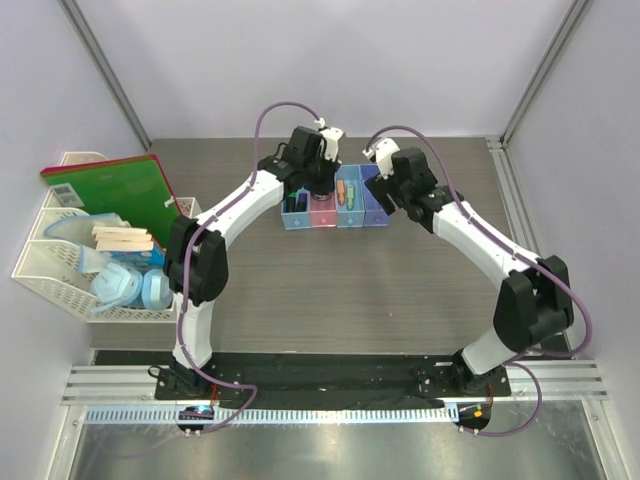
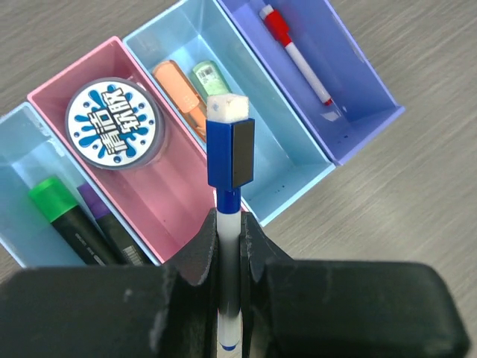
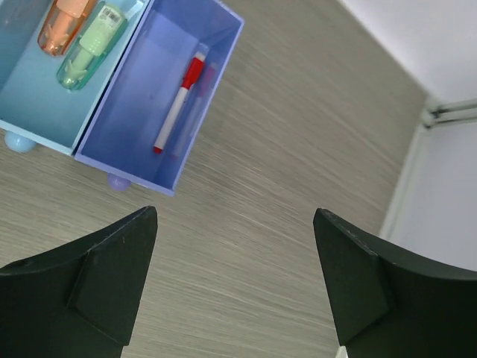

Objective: Sort the stationery into containers
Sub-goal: Place the pen in the storage box.

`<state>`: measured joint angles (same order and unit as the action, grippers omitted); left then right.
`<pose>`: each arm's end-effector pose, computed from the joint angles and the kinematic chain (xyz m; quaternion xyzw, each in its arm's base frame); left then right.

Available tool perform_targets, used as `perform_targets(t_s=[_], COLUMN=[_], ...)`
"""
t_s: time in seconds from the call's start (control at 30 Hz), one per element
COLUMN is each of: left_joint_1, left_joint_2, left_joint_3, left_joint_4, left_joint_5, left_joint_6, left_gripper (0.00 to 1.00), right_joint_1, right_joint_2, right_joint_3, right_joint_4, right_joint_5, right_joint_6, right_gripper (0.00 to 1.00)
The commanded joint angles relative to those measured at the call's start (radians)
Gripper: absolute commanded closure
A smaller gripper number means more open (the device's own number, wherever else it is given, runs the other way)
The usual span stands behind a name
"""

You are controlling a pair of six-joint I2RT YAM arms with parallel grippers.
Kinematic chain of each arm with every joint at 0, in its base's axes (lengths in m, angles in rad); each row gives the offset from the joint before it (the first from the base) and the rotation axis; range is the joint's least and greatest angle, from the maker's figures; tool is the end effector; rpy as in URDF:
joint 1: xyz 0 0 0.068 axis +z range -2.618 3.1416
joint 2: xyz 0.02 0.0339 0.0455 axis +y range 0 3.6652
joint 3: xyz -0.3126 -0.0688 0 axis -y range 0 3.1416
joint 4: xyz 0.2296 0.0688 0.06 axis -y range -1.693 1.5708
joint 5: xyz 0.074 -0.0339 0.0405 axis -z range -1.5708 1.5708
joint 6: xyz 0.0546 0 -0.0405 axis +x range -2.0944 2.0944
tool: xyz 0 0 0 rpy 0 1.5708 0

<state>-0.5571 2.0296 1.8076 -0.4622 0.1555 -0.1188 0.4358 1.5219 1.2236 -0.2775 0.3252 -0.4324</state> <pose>0.4155 -0.2688 0.3209 0.2283 0.8718 -0.2080 0.3802 0.3222 0.1308 0.3471 -0.2946 0.8192 -0.1415 0.4712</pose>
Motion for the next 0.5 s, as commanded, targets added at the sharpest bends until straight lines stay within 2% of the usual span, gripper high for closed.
perform_targets(t_s=[0.0, 0.1, 0.47], left_joint_1=[-0.029, -0.044, -0.089], left_joint_2=[-0.080, -0.086, -0.147], left_joint_3=[-0.004, -0.002, -0.114], left_joint_4=[0.089, 0.099, 0.180], left_joint_5=[-0.102, -0.131, -0.270], left_joint_6=[0.019, 0.015, 0.053], left_gripper=[1.00, 1.00, 1.00], right_joint_1=[-0.078, -0.112, -0.138], right_joint_2=[0.081, 0.116, 0.133], right_joint_3=[0.128, 0.181, 0.208], right_joint_4=[-0.098, -0.126, -0.167], right_joint_5=[-0.202, -0.274, -0.417], right_joint_6=[0.110, 0.136, 0.126], right_gripper=[0.10, 0.11, 0.11])
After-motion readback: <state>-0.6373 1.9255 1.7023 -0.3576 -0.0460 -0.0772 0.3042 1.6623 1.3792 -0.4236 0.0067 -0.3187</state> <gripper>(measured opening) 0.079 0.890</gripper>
